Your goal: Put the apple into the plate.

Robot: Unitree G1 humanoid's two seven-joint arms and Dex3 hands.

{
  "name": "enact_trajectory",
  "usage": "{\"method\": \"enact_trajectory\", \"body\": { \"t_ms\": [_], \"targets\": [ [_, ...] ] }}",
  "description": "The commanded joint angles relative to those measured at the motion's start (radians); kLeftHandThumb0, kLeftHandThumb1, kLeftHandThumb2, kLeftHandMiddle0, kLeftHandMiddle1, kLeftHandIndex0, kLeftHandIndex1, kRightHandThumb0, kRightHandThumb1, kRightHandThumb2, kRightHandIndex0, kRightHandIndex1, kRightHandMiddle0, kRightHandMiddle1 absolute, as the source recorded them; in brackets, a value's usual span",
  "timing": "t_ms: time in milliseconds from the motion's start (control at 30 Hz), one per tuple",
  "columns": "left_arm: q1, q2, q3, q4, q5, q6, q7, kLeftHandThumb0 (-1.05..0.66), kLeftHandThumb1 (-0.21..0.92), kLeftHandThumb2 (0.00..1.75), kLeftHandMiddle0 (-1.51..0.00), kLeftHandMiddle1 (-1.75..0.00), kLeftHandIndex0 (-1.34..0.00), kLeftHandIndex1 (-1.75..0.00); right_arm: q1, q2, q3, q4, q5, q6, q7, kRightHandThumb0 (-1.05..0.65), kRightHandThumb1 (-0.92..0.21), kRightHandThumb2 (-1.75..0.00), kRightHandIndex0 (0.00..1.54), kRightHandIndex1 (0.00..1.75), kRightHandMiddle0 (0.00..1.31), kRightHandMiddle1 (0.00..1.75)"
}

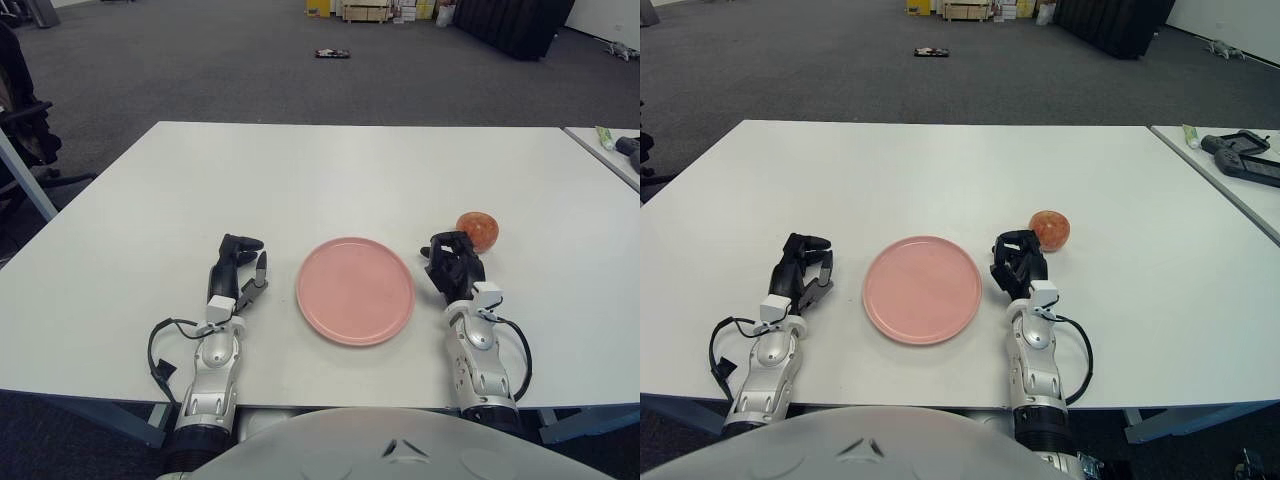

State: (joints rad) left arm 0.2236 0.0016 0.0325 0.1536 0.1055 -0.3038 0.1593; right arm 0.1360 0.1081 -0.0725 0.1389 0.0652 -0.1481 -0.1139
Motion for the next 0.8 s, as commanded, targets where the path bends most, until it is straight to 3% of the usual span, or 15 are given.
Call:
{"method": "enact_trajectory", "body": {
  "t_ms": [0,200,300,333,400,467,633,767],
  "targets": [
    [-0.002,0.004,0.004,0.013,0.006,0.031,0.001,-0.36,0.82,0.68,-0.51,-1.47,-0.25,-1.75,0.017,0.004,0.006,0.042,-0.019,-0.011,-0.008,-0.36,-0.84,-0.64,0.41,1.37,0.24,1.75],
    [0.0,0.005,0.003,0.007,0.006,0.039,-0.001,-0.36,0.82,0.68,-0.51,-1.47,-0.25,-1.75,0.01,-0.034,0.042,0.081,-0.172,-0.181,-0.076,-0.35,-0.9,-0.56,0.4,1.31,0.2,1.75],
    [-0.001,0.005,0.003,0.01,0.009,0.04,0.003,-0.36,0.82,0.68,-0.51,-1.47,-0.25,-1.75,0.001,-0.065,0.058,0.129,-0.265,-0.286,-0.133,-0.35,-0.91,-0.54,0.24,1.2,0.19,1.75],
    [-0.001,0.005,0.004,0.011,0.01,0.04,0.004,-0.36,0.82,0.67,-0.51,-1.46,-0.25,-1.75,-0.003,-0.071,0.061,0.142,-0.286,-0.308,-0.148,-0.42,-0.89,-0.61,0.16,1.12,0.12,1.52],
    [-0.002,0.003,0.005,0.012,0.01,0.04,0.007,-0.36,0.82,0.67,-0.51,-1.46,-0.25,-1.75,-0.013,-0.112,0.075,0.183,-0.403,-0.361,-0.244,-0.49,-0.82,-0.74,0.08,1.0,0.06,1.28],
    [-0.002,0.002,0.006,0.013,0.01,0.04,0.009,-0.36,0.82,0.67,-0.51,-1.47,-0.25,-1.75,-0.022,-0.141,0.085,0.214,-0.485,-0.392,-0.322,-0.6,-0.8,-0.77,0.03,0.71,0.02,0.94],
    [-0.003,0.003,0.006,0.017,0.012,0.039,0.009,-0.36,0.82,0.67,-0.52,-1.47,-0.25,-1.75,-0.057,-0.212,0.137,0.26,-0.759,-0.388,-0.64,-0.69,-0.75,-0.73,0.0,0.32,0.0,0.53],
    [-0.002,0.004,0.005,0.017,0.011,0.036,0.006,-0.36,0.83,0.66,-0.53,-1.48,-0.25,-1.75,-0.077,-0.242,0.165,0.286,-0.849,-0.373,-0.778,-0.74,-0.7,-0.71,0.0,0.08,0.0,0.25]
  ]
}}
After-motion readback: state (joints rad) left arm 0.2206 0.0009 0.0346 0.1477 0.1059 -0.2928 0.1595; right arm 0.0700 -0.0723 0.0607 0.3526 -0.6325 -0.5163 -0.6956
